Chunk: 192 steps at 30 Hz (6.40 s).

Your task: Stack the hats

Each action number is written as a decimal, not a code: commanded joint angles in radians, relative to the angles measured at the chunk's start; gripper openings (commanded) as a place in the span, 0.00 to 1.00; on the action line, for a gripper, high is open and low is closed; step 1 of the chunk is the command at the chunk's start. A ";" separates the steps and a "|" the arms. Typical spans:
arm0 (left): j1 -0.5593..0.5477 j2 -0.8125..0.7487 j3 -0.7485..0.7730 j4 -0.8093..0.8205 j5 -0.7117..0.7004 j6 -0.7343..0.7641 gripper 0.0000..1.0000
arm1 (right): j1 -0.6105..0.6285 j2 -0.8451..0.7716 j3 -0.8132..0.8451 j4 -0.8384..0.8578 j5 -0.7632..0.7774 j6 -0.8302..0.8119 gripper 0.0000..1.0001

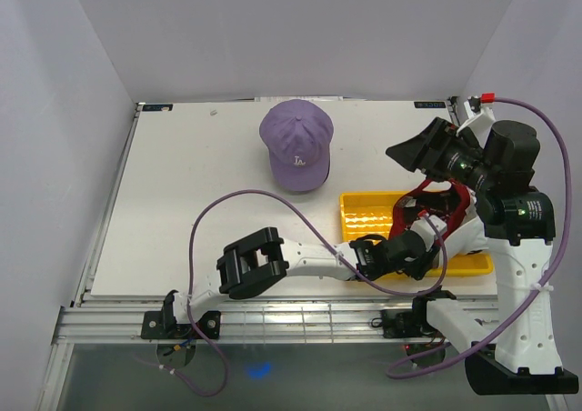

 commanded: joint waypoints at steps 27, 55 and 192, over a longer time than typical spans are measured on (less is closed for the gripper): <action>0.006 -0.243 -0.123 0.011 -0.184 -0.012 0.00 | -0.006 -0.026 -0.014 0.033 -0.017 -0.023 0.74; 0.026 -0.502 -0.343 -0.047 -0.184 -0.129 0.00 | -0.004 -0.035 -0.034 0.042 0.003 -0.031 0.74; -0.079 -0.151 0.047 -0.423 -0.327 0.365 0.52 | -0.004 -0.044 -0.062 0.097 -0.034 -0.006 0.75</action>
